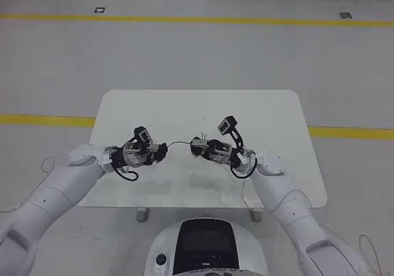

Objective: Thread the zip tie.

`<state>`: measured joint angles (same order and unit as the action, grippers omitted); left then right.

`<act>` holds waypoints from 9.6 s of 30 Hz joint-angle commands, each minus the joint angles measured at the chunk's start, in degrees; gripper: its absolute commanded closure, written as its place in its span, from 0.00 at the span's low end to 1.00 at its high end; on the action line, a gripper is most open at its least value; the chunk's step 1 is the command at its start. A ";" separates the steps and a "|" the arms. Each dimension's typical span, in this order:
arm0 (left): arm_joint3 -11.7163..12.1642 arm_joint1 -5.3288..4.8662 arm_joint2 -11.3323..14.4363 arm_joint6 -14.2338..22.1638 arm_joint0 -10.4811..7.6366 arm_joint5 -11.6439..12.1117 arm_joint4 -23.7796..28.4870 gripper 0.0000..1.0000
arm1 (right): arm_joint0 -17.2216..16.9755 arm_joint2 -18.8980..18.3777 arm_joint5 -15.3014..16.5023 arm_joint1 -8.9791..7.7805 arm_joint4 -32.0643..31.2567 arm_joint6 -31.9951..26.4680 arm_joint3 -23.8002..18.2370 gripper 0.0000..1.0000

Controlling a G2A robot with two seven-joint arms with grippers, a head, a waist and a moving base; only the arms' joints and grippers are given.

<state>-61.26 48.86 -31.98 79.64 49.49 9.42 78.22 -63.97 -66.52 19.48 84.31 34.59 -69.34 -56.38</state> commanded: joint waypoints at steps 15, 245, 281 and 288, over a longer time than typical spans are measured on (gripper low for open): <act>1.85 0.11 -0.06 0.00 -0.11 -0.30 1.09 0.00 | -0.76 -0.87 0.00 -0.05 -1.43 0.81 -1.30 1.00; -0.57 13.88 -37.58 -10.11 12.38 10.06 -41.74 1.00 | -5.89 6.85 -6.80 -5.60 -9.79 19.98 -15.46 0.00; -0.57 13.88 -37.58 -10.11 12.38 10.06 -41.74 1.00 | -5.89 6.85 -6.80 -5.60 -9.79 19.98 -15.46 0.00; -0.57 13.88 -37.58 -10.11 12.38 10.06 -41.74 1.00 | -5.89 6.85 -6.80 -5.60 -9.79 19.98 -15.46 0.00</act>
<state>-61.83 62.75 -69.56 69.53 61.87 19.48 36.48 -69.86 -59.67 12.68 78.71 24.80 -49.36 -71.84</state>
